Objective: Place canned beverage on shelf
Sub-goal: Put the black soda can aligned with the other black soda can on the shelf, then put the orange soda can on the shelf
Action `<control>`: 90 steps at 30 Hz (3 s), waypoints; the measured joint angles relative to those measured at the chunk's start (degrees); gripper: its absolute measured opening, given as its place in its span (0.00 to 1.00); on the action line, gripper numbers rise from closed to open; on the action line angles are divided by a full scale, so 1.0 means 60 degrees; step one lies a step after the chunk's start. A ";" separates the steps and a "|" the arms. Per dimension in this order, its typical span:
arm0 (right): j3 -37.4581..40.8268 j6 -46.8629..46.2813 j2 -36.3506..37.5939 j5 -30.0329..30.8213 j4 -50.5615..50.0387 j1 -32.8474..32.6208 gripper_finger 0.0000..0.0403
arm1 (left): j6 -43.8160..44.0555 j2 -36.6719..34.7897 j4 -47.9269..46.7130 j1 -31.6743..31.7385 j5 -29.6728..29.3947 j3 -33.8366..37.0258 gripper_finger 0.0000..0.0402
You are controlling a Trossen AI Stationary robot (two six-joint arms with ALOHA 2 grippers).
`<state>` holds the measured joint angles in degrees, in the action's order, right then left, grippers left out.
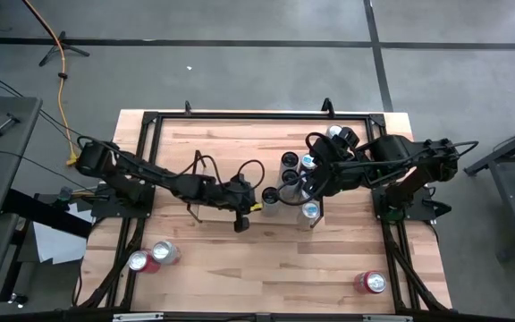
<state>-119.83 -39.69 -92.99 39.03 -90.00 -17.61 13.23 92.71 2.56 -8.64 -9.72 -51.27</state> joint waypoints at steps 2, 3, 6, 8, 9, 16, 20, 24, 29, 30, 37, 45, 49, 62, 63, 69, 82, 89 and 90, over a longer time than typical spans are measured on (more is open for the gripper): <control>0.0000 0.0000 0.0000 0.0000 0.0000 -0.0004 0.74 | 0.0037 0.0138 0.0159 0.0000 -0.0053 0.0000 0.00; 0.0003 0.0000 0.0000 0.0000 -0.0001 -0.0004 0.74 | 0.0036 0.0200 0.0310 0.0000 -0.0082 0.0000 0.00; 0.0003 -0.0068 0.0000 0.0000 0.0000 0.0000 0.74 | 0.0037 0.0352 0.0618 0.0000 -0.0234 0.0000 0.00; 0.0000 -0.0068 0.0000 0.0000 0.0000 -0.0003 0.74 | 0.0034 0.0433 0.0774 0.0000 -0.0243 0.0000 0.00; 0.0003 -0.0068 0.0000 0.0000 -0.0004 -0.0003 0.74 | 0.0034 0.0433 0.0831 0.0000 -0.0243 0.0000 0.00; 0.0002 -0.0068 -0.0004 0.0000 -0.0004 -0.0002 0.74 | -0.0053 0.0675 0.1139 0.0000 -0.0127 -0.0326 0.00; 0.0000 -0.0068 -0.0004 -0.0003 -0.0004 -0.0001 0.74 | -0.0798 0.0675 0.0654 0.0000 -0.0379 -0.0602 0.00; 0.0000 -0.0110 -0.0004 -0.0013 -0.0002 -0.0001 0.74 | -0.0983 0.0571 0.0318 0.0127 -0.1044 -0.0819 0.00; 0.0000 -0.0243 -0.0004 -0.0025 -0.0001 -0.0004 0.74 | -0.1012 0.0642 0.0377 0.0339 -0.0975 -0.1113 0.00; 0.0000 -0.0245 -0.0004 -0.0025 -0.0004 -0.0004 0.74 | -0.1080 0.0669 0.0387 0.0359 -0.0968 -0.1149 0.00; 0.0001 -0.0240 -0.0004 -0.0033 -0.0003 -0.0004 0.74 | -0.1108 0.0677 0.0908 0.0379 -0.0771 -0.1206 0.00; 0.0002 -0.0214 -0.0004 -0.0033 -0.0004 -0.0004 0.74 | -0.0854 0.0677 0.0947 0.0215 -0.0756 -0.1201 0.00; 0.0003 -0.0210 -0.0004 -0.0025 -0.0003 -0.0004 0.74 | -0.0577 0.0790 0.1423 0.0219 -0.0756 -0.1194 0.00; 0.0000 -0.0210 -0.0004 0.0069 -0.0001 -0.0003 0.74 | -0.0667 0.0482 0.1124 0.0209 -0.0720 -0.1177 0.00; 0.0002 -0.0208 -0.0004 0.0066 -0.0004 -0.0004 0.74 | -0.0775 0.0183 0.0806 0.0231 -0.0724 -0.1177 0.00; 0.0001 -0.0063 -0.0004 0.0420 -0.0001 0.0000 0.74 | -0.1223 -0.2052 -0.0704 0.0251 -0.0755 -0.1184 0.00; 0.0002 -0.0027 -0.0004 0.0992 0.0000 0.0000 0.74 | -0.0482 -0.5576 -0.2226 -0.1108 -0.0290 -0.1071 0.00; 0.0004 0.0309 -0.0004 0.0611 -0.0003 0.0000 0.74 | -0.0961 -0.6068 -0.2752 -0.1268 -0.0592 -0.1067 0.00; 0.0000 0.0373 -0.0004 0.0439 -0.0001 0.0000 0.74 | -0.0968 -0.6079 -0.2698 -0.1268 -0.0705 -0.1067 0.00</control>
<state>-119.83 -37.45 -93.01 41.66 -90.00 -17.61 7.42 56.24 -13.63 -16.25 -13.95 -57.67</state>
